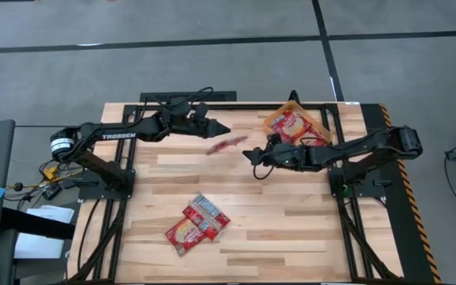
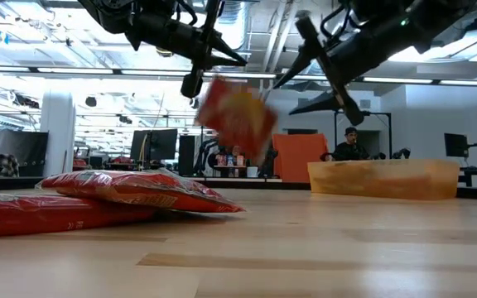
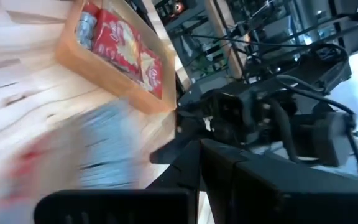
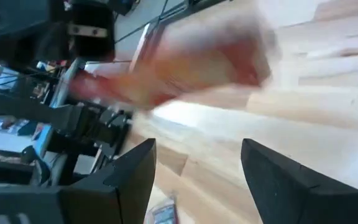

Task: Sort popcorn bags into baskets
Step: Put the red popcorn bag into the orange bin

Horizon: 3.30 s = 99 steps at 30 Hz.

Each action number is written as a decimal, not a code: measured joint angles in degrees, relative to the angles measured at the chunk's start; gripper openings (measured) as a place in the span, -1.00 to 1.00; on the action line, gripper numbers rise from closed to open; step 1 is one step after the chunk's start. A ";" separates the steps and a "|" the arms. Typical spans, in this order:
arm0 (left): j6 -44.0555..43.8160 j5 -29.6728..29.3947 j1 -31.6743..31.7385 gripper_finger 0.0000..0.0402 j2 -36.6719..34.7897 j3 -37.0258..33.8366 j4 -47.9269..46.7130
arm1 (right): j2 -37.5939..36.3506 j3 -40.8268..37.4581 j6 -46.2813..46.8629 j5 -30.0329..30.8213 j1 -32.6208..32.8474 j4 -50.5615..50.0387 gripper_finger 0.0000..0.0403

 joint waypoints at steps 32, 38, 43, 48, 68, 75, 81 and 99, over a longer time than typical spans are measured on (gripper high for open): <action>41.74 -9.75 -0.39 0.36 7.04 -0.03 -29.96 | 0.09 4.31 -37.84 -3.17 -0.30 -12.20 0.29; 40.20 -10.51 -0.11 0.40 14.94 -0.07 -28.52 | 0.09 4.33 -36.83 -3.14 -0.23 -12.84 0.29; 38.71 -9.29 0.00 0.38 19.49 -0.07 -25.32 | 0.09 4.33 -35.46 -3.15 -0.21 -13.59 0.29; 37.28 -7.50 -0.04 0.07 23.25 0.22 -27.68 | 0.09 4.33 -34.01 -3.11 -0.23 -14.10 0.29; 20.77 10.11 1.22 -0.99 18.52 -0.25 -20.49 | 0.11 4.33 -52.22 -6.42 1.94 -13.29 0.29; 11.89 16.48 1.67 -1.00 13.34 -0.18 -15.60 | 0.11 4.35 -71.03 -3.58 6.72 -12.94 0.29; 8.68 18.05 1.86 -1.00 10.56 -0.15 -15.03 | 0.11 4.35 -79.35 7.67 10.09 -12.76 0.29; -0.47 22.03 -0.78 -1.00 10.17 -0.09 -6.40 | 0.60 4.37 -87.46 10.71 9.17 -13.41 0.29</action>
